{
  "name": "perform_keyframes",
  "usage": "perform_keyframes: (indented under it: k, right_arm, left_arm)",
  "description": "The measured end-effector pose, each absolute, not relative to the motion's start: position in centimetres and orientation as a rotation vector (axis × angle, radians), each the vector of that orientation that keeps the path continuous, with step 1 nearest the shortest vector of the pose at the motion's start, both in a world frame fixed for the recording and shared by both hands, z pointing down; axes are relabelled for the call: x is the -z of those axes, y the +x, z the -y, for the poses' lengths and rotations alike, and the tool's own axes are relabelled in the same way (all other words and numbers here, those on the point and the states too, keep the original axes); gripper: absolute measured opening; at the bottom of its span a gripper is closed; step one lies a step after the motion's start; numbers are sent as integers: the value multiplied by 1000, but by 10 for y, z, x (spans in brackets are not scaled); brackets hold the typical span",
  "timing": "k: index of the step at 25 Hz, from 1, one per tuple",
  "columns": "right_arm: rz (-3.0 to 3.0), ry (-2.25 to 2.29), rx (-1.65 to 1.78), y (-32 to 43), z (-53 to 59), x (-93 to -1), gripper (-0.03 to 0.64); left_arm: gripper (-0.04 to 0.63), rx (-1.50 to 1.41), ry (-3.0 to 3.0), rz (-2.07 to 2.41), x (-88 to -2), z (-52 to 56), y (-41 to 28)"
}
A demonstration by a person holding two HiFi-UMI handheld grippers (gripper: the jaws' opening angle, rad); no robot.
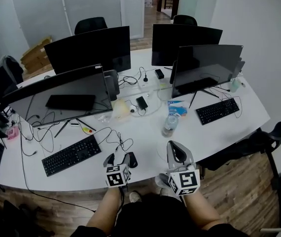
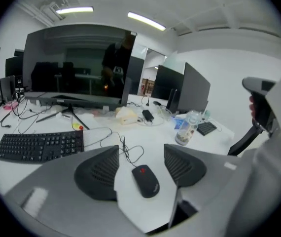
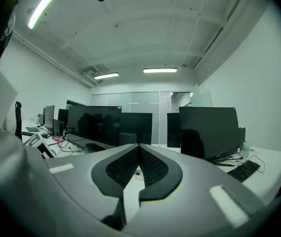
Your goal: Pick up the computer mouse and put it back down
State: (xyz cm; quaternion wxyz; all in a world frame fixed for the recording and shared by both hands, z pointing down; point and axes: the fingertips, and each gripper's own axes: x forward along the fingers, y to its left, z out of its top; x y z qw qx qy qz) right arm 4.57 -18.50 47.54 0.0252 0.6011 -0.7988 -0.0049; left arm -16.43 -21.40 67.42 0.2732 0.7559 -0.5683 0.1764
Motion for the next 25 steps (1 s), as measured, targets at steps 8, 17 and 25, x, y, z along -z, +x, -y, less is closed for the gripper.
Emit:
perform_keyframes:
  k: [8,17,25]
  right_arm:
    - [2401,1883,-17,76,177,-486,-3]
    - [2342,1878,-13,101,174,-500,-3]
    - [2362,1834,-35,104,173,-507,-3]
  left_arm:
    - [336,-624,1823,1484,-762,223,-134]
    - [350,-717,1722,1526,-805,232,-117]
    - [339,-799,1742,1546,-810,230,-121]
